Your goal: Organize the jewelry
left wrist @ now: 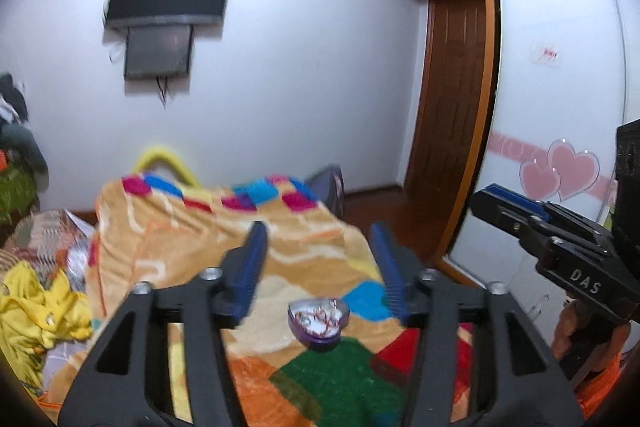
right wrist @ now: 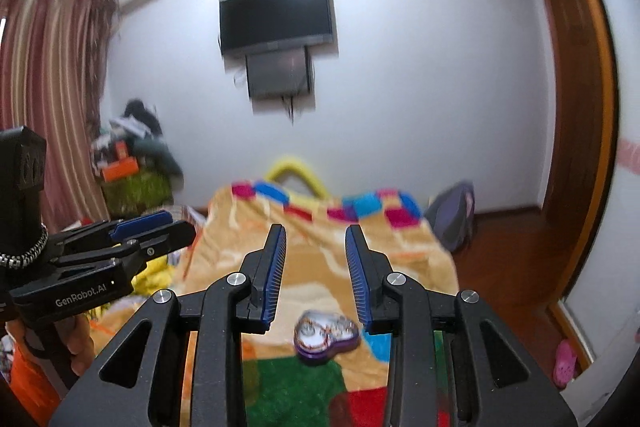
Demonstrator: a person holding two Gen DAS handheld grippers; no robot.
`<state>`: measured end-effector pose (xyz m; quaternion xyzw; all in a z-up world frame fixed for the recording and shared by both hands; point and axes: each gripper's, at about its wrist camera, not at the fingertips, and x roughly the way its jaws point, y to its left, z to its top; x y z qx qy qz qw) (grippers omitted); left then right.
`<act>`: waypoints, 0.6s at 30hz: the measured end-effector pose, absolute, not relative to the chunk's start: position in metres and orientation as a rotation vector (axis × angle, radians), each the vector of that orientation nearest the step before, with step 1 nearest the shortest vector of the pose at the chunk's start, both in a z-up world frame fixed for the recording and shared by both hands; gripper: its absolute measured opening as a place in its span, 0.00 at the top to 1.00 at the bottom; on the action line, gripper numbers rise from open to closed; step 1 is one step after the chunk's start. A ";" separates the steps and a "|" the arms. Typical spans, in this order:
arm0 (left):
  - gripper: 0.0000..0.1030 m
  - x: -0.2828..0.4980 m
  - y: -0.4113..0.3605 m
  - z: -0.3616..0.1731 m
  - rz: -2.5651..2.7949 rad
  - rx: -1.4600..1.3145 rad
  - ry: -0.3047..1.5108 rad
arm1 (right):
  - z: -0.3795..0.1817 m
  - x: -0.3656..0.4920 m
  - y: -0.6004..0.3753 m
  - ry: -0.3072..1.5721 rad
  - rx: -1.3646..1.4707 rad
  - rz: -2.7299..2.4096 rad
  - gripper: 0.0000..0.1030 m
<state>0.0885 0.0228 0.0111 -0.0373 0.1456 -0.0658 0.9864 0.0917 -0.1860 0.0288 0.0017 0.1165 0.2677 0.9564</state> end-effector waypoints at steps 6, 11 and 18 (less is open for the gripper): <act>0.26 0.043 0.018 0.029 -0.085 -0.057 0.178 | 0.041 0.053 -0.189 0.117 -0.001 0.494 0.42; 0.07 0.023 0.017 0.029 -0.053 -0.071 0.142 | 0.038 0.049 -0.184 0.099 -0.016 0.435 0.23; 0.03 0.015 0.015 0.023 -0.030 -0.073 0.149 | 0.036 0.038 -0.183 0.092 -0.005 0.386 0.06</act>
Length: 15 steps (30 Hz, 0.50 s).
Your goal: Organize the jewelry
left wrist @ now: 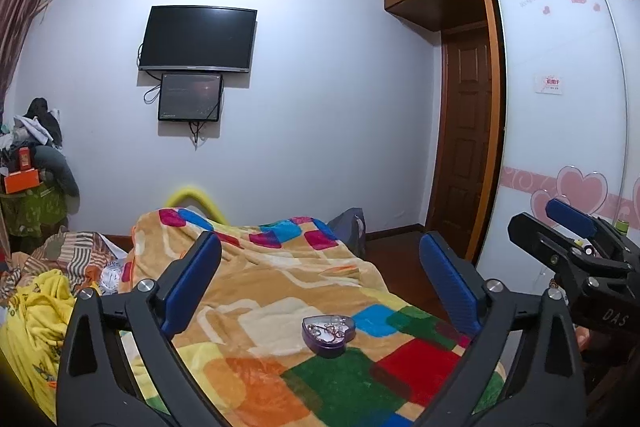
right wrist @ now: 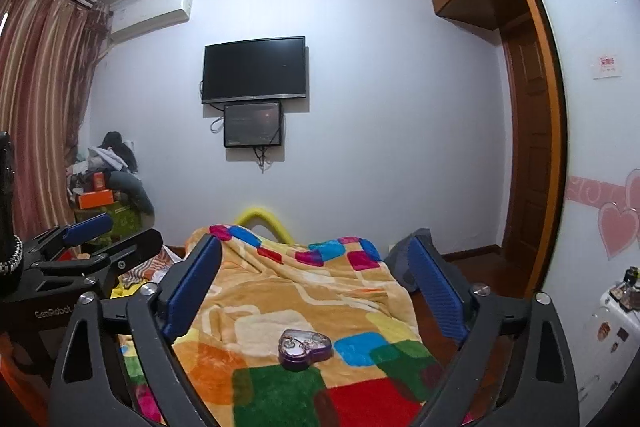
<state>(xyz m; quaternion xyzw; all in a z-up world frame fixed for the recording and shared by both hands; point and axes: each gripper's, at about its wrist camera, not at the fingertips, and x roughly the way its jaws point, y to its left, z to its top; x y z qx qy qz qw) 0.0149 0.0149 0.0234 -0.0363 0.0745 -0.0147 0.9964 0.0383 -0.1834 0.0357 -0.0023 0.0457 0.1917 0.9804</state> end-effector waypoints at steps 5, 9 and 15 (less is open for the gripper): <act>0.03 0.013 0.011 0.020 -0.026 -0.068 0.164 | 0.036 0.033 -0.187 0.092 0.001 0.392 0.05; 0.03 0.013 0.009 0.018 -0.014 -0.056 0.167 | 0.032 0.029 -0.190 0.096 -0.004 0.388 0.05; 0.02 0.014 0.009 0.015 -0.017 -0.060 0.178 | 0.029 0.029 -0.194 0.112 0.001 0.383 0.05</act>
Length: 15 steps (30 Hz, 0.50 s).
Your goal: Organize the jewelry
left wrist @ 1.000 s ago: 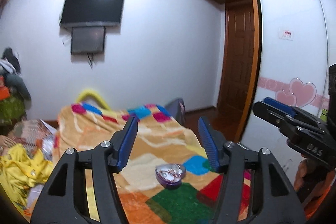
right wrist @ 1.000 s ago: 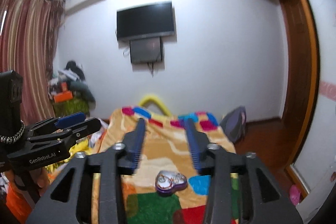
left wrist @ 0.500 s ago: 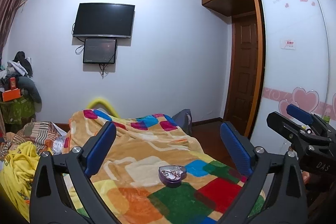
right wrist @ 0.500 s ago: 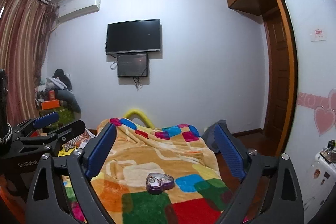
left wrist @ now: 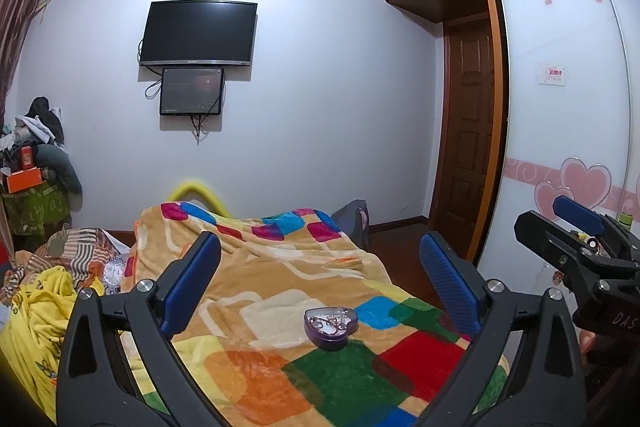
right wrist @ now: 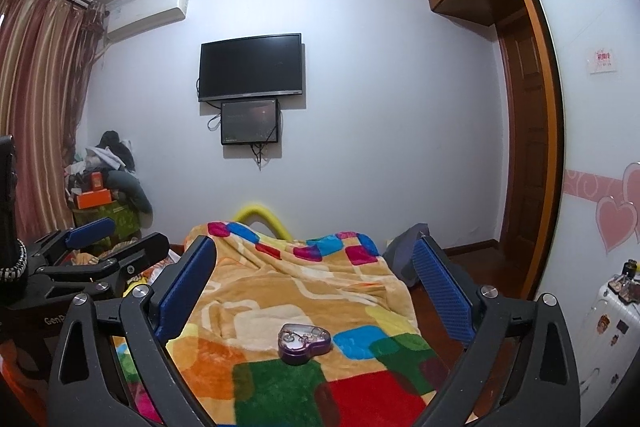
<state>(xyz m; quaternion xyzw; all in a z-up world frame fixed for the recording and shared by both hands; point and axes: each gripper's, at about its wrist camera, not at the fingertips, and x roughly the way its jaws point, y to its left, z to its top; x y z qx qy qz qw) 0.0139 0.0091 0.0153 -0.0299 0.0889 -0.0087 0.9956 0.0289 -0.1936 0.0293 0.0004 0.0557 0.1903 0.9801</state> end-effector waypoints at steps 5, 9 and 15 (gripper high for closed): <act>0.02 0.017 0.010 0.014 -0.014 -0.067 0.187 | 0.030 0.028 -0.196 0.123 0.006 0.382 0.05; 0.02 0.017 0.011 0.013 -0.015 -0.072 0.192 | 0.031 0.027 -0.196 0.130 0.003 0.379 0.05; 0.02 0.018 0.012 0.012 -0.012 -0.077 0.194 | 0.034 0.026 -0.197 0.135 0.002 0.381 0.05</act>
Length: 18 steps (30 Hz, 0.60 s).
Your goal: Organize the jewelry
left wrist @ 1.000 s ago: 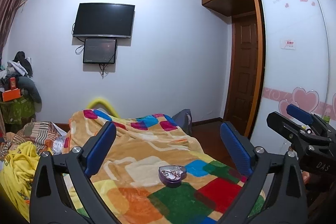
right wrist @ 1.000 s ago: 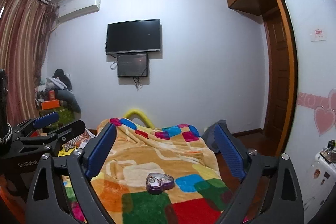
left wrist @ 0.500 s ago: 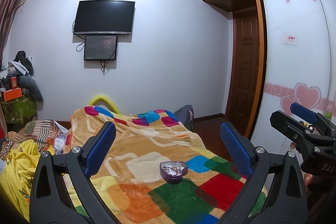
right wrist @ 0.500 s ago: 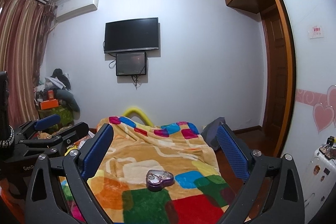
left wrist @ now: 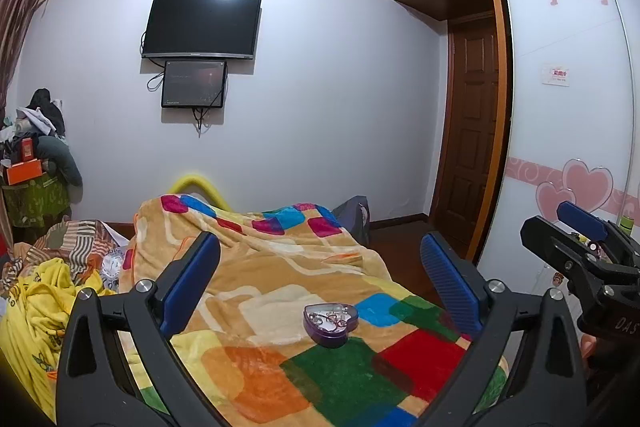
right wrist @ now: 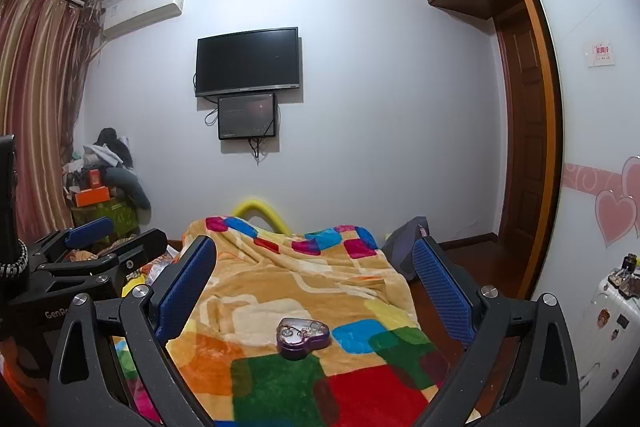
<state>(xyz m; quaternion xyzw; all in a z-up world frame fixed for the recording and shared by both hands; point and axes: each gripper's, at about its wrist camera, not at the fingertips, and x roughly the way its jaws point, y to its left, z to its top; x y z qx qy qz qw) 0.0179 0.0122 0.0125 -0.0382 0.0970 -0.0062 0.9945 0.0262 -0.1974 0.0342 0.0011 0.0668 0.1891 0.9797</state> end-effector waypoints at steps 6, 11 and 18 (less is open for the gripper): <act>0.02 0.019 0.013 0.012 -0.013 -0.078 0.198 | 0.033 0.027 -0.199 0.138 0.004 0.381 0.05; 0.02 0.019 0.012 0.012 -0.013 -0.076 0.199 | 0.034 0.027 -0.198 0.137 0.002 0.380 0.05; 0.01 0.020 0.010 0.012 -0.017 -0.077 0.200 | 0.034 0.027 -0.199 0.137 0.003 0.379 0.05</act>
